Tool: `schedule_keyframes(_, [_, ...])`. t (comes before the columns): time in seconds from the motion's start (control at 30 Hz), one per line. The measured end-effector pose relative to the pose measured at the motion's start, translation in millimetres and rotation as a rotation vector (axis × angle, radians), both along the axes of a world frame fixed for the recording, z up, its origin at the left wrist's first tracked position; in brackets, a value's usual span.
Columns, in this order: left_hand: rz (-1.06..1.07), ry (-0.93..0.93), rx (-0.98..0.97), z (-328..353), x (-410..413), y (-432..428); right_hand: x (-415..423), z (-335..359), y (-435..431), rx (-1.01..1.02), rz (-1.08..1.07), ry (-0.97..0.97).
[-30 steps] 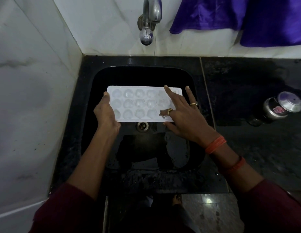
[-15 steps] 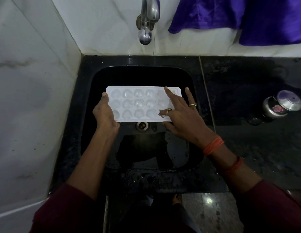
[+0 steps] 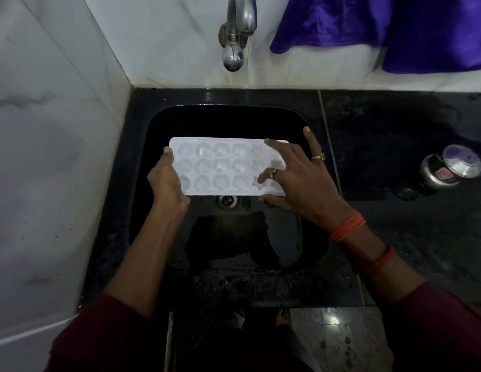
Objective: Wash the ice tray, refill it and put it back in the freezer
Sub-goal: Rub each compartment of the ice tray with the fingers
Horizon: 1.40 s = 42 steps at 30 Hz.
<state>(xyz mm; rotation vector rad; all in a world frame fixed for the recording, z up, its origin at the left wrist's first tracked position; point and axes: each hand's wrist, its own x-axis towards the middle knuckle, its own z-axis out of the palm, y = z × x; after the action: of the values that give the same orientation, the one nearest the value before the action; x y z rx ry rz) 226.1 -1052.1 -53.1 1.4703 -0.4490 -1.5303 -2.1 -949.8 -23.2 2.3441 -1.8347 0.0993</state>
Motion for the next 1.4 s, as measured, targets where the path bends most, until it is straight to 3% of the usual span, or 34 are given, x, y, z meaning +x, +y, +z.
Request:
schedule_keyframes(0.37, [-0.013,-0.012,0.001,-0.6,1.4,2.9,1.5,-0.6,1.1,0.051,0.031,0.112])
schedule_keyframes(0.63, [0.008,0.002,0.012,0.1,0.1,3.4,2.9,2.4,0.7,-0.029,0.010,0.023])
schedule_keyframes(0.87, [0.006,0.008,0.019,-1.4,2.0,3.1,7.5,-6.9,5.4,0.037,0.006,0.017])
schedule_keyframes(1.07, [0.019,0.004,0.030,-2.0,2.6,4.3,3.7,-4.0,4.0,0.041,-0.027,-0.136])
schedule_keyframes(1.4, [0.020,-0.001,0.020,-1.9,-0.6,4.7,4.0,-1.7,-2.7,0.070,-0.062,-0.116])
